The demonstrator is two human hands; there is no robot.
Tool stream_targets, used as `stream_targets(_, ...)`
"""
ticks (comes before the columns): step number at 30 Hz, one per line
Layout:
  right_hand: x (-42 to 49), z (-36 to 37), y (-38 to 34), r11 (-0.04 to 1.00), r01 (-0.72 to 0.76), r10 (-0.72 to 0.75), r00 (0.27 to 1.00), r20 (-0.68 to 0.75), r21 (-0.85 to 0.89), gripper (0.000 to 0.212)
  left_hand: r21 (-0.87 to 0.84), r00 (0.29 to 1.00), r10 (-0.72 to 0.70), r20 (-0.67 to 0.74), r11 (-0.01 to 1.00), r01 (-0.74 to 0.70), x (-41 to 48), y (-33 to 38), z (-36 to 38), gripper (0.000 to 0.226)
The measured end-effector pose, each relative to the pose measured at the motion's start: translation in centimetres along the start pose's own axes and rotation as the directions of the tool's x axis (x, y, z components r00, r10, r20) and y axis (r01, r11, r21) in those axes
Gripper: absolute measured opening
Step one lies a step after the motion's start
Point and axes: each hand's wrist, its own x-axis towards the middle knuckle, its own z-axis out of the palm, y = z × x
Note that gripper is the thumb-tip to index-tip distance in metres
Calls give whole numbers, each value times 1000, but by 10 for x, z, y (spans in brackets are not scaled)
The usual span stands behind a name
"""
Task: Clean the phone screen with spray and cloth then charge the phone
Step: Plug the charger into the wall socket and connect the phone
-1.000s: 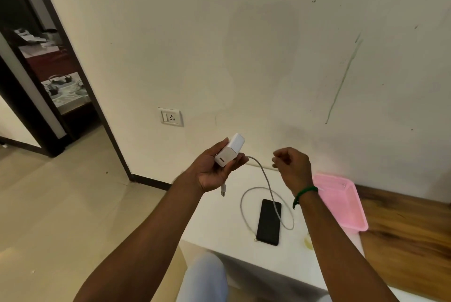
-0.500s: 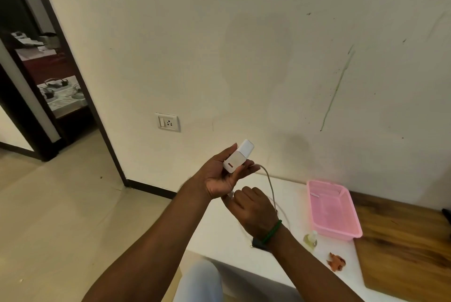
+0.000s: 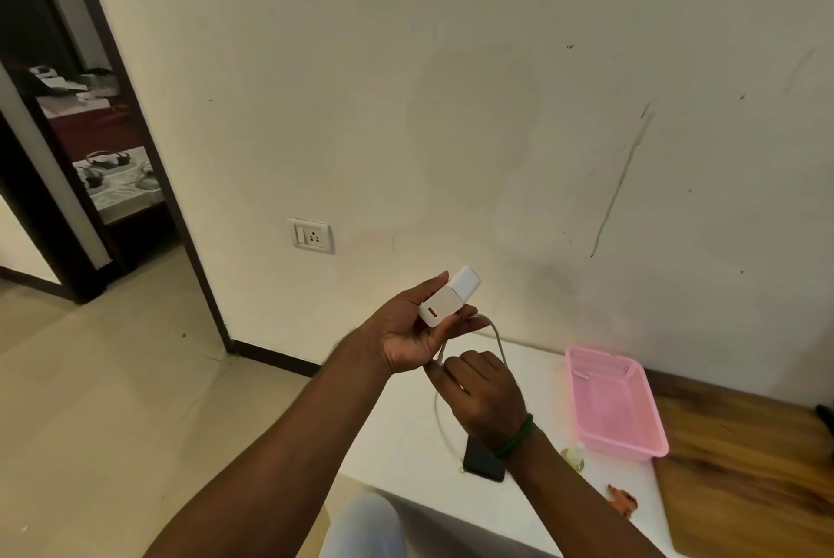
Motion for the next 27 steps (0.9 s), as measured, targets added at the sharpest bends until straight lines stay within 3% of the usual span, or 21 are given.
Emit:
stream_targets(5, 8, -18, 1, 997, -68, 71, 995, -63, 39, 20, 78, 999, 28, -44, 997, -24, -1, 4, -1, 60)
stream_targets(7, 16, -29, 0, 971, -214, 225, 968, -109, 109, 19, 123, 993, 74, -87, 990, -63, -1, 5, -2, 61)
stream_targets(9, 30, -41, 0, 891, -399, 433, 891, -136, 219, 25, 163, 984, 126, -123, 981, -106, 1, 4, -5, 60)
stream_targets(12, 50, -62, 11, 644, -592, 710, 698, -91, 485, 13, 262, 958, 215, -191, 951, -161, 5, 4, -8, 56)
stream_targets(14, 60, -73, 20, 410, -645, 839, 544, 11, 645, 27, 306, 933, 281, -225, 929, -207, 8, 3, -8, 53)
stream_targets(16, 69, -83, 28, 140, -604, 909, 392, 140, 784, 30, 271, 919, 324, -225, 927, -261, 9, 2, -7, 50)
stream_targets(18, 74, -90, 34, -50, -494, 928, 297, 222, 868, 28, 209, 912, 352, -212, 928, -310, 9, 2, -5, 43)
stream_targets(21, 81, -100, 36, -223, -382, 915, 235, 328, 897, 19, 170, 899, 390, -199, 917, -360, 10, 1, 0, 35)
stream_targets(27, 81, -105, 23, -310, -447, 861, 242, 447, 839, 12, 240, 896, 390, -213, 910, -339, 11, -5, 2, 33)
